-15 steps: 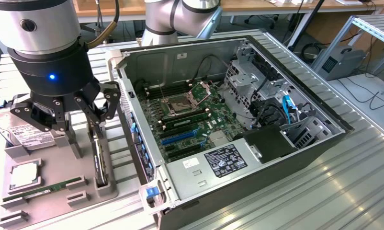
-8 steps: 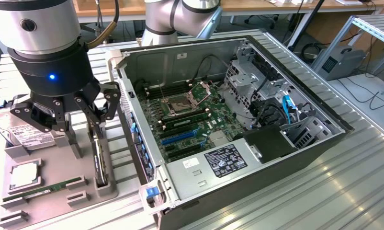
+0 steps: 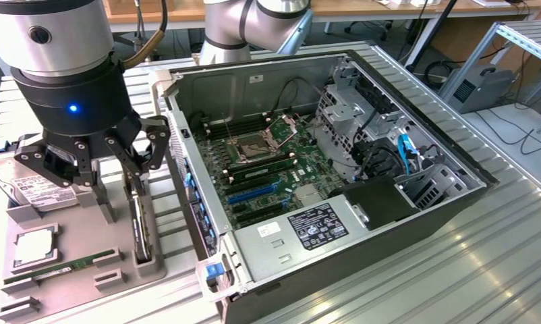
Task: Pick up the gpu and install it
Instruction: 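Pick up the gpu and move the gpu toward the slot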
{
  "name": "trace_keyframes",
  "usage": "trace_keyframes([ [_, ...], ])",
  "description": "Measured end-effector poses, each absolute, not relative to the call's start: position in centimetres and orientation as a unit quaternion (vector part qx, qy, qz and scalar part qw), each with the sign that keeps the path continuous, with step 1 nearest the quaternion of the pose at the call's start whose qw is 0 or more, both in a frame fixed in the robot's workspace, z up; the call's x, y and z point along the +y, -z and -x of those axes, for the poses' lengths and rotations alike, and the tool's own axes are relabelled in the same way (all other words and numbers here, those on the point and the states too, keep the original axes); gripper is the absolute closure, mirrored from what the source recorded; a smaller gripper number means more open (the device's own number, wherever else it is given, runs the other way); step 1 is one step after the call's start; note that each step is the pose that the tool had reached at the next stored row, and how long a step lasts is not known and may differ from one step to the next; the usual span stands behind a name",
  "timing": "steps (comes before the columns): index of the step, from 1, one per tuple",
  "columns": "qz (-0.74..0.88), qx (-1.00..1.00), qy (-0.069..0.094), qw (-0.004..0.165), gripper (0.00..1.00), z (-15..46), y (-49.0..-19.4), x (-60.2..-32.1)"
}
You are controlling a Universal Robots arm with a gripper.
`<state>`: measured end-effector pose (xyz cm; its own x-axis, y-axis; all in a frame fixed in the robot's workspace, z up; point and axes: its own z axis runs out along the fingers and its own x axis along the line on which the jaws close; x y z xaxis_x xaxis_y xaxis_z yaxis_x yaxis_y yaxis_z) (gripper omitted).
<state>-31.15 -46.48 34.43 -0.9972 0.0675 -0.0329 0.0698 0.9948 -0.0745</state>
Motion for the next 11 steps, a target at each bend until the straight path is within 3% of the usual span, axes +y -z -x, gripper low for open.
trace_keyframes([
  [11,-0.034,0.998,0.041,0.015,0.52,31.15,-34.41,-46.48],
])
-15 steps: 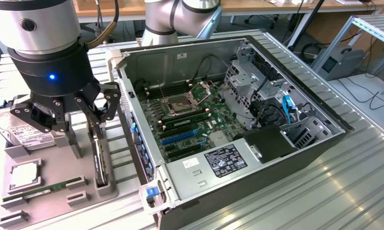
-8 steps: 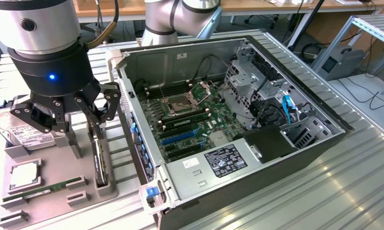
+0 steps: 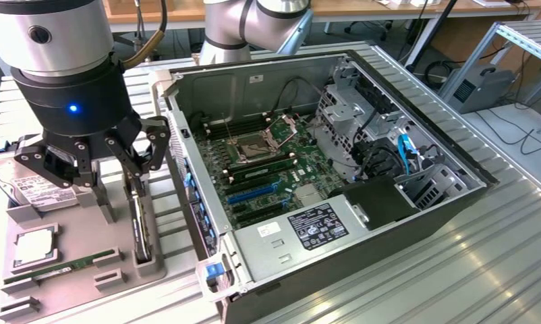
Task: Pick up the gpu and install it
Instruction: 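Pick up the gpu and move the gpu toward the slot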
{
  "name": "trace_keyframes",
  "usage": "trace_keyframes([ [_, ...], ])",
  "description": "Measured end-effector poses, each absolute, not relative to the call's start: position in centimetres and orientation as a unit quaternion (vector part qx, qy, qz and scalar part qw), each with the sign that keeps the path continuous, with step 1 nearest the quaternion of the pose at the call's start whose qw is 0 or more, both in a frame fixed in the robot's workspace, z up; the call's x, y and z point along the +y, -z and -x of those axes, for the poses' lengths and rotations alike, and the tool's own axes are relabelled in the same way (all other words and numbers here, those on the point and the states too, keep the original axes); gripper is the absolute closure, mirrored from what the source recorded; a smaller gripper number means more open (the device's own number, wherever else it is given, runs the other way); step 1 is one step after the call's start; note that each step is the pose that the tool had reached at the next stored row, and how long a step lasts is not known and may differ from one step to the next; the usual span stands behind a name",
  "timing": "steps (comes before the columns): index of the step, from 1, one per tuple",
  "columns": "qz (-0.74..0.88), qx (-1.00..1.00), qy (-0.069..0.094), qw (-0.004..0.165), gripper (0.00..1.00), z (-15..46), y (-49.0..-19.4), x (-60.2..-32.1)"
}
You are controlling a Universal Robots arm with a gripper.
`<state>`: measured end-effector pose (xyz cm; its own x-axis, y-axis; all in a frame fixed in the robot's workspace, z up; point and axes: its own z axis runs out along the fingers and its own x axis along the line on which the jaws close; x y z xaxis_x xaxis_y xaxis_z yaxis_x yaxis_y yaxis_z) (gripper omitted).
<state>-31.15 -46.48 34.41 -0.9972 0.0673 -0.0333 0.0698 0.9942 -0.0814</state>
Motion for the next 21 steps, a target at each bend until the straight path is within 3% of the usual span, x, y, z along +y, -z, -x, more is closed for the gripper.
trace_keyframes([
  [21,-0.034,0.998,0.043,0.015,0.52,31.15,-33.93,-46.48],
])
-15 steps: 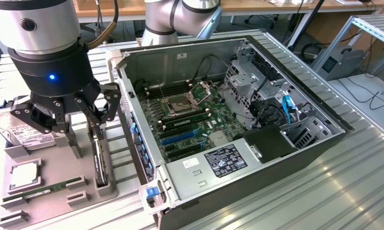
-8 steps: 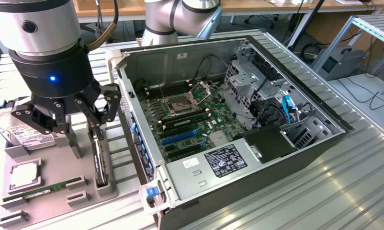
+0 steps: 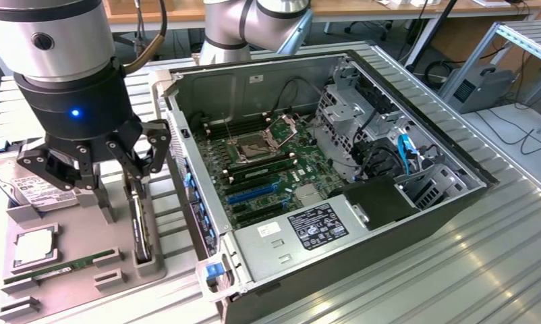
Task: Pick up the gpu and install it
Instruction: 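Pick up the gpu and move the gpu toward the slot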
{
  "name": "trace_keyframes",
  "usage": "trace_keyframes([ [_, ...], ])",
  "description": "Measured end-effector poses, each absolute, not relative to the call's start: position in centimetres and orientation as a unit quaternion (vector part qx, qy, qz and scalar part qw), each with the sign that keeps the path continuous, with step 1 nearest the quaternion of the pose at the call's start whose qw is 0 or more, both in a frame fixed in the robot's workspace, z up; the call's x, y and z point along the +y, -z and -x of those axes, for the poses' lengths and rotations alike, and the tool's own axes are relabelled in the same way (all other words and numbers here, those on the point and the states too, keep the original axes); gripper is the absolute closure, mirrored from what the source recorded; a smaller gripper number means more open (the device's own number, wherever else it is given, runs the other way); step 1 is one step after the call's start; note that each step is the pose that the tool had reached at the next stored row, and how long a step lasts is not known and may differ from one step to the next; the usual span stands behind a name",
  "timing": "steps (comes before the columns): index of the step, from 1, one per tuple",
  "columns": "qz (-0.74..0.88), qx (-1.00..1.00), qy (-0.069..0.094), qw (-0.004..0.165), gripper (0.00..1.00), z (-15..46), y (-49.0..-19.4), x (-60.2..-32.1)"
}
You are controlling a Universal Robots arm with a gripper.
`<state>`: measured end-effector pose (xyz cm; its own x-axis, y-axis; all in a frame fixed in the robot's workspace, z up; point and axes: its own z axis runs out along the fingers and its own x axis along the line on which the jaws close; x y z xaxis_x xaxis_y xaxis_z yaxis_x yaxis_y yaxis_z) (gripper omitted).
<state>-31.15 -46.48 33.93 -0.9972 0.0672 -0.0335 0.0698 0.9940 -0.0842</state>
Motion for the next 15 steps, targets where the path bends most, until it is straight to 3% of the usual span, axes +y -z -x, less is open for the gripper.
trace_keyframes([
  [12,-0.034,0.998,0.043,0.015,0.52,31.15,-33.45,-46.48],
  [15,-0.034,0.999,0.033,0.015,0.52,31.15,-33.39,-46.49],
])
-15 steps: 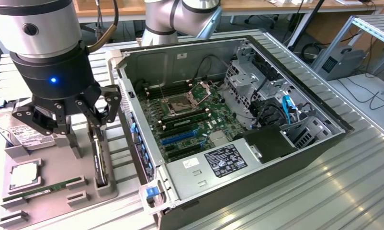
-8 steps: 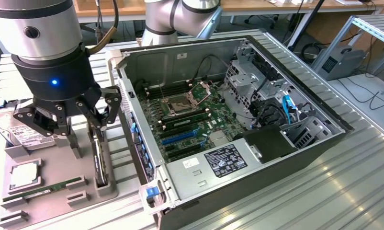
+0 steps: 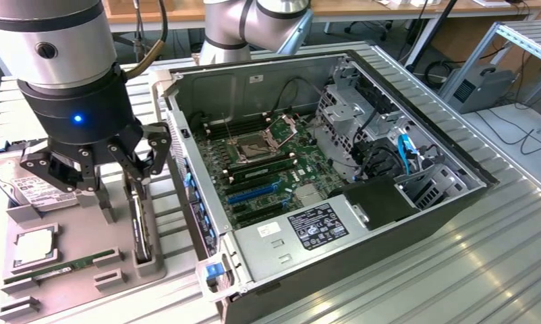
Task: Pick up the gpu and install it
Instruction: 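Pick up the gpu and move the gpu toward the slot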
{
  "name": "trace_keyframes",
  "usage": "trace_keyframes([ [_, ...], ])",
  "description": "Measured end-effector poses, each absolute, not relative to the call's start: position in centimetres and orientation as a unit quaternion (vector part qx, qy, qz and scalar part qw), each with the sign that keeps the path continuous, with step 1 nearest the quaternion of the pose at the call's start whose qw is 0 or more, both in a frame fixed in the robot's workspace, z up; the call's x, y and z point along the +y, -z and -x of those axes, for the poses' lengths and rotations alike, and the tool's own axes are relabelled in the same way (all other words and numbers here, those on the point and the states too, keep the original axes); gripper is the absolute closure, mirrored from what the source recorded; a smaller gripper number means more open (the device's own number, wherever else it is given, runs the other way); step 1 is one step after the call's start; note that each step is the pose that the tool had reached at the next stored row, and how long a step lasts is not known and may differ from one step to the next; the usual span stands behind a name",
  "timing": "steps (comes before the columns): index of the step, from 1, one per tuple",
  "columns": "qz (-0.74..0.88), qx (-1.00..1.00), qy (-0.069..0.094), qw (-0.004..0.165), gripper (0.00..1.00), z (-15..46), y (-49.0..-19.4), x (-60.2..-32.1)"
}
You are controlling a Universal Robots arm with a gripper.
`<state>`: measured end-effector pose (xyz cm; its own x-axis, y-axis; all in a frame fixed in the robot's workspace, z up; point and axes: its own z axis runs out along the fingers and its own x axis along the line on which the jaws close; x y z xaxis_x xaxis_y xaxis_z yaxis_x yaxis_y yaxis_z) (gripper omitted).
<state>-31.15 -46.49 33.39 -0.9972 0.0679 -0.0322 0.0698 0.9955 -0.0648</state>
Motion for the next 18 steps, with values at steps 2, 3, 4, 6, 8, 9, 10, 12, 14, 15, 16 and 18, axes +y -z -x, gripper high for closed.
trace_keyframes([
  [2,-0.035,0.999,0.017,0.015,0.52,31.15,-33.37,-46.50],
  [3,-0.035,0.999,0.007,0.014,0.52,31.14,-33.37,-46.50],
  [4,-0.035,0.999,0.000,0.014,0.52,31.15,-33.36,-46.50],
  [6,-0.035,0.999,-0.008,0.014,0.52,31.15,-33.35,-46.50],
  [8,-0.035,0.999,-0.008,0.014,0.52,31.14,-33.34,-46.49],
  [9,-0.034,0.999,-0.008,0.014,0.52,31.14,-33.34,-46.49],
  [10,-0.033,0.999,-0.008,0.014,0.52,31.14,-33.32,-46.50],
  [12,-0.033,0.999,-0.008,0.014,0.52,31.14,-33.27,-46.50],
  [14,-0.033,0.999,-0.008,0.014,0.52,31.14,-33.23,-46.50],
  [15,-0.033,0.999,-0.008,0.014,0.52,31.14,-32.89,-46.51],
  [16,-0.033,0.999,-0.008,0.014,0.52,31.14,-32.61,-46.51],
  [18,-0.033,0.999,-0.008,0.014,0.52,31.14,-32.59,-46.51],
])
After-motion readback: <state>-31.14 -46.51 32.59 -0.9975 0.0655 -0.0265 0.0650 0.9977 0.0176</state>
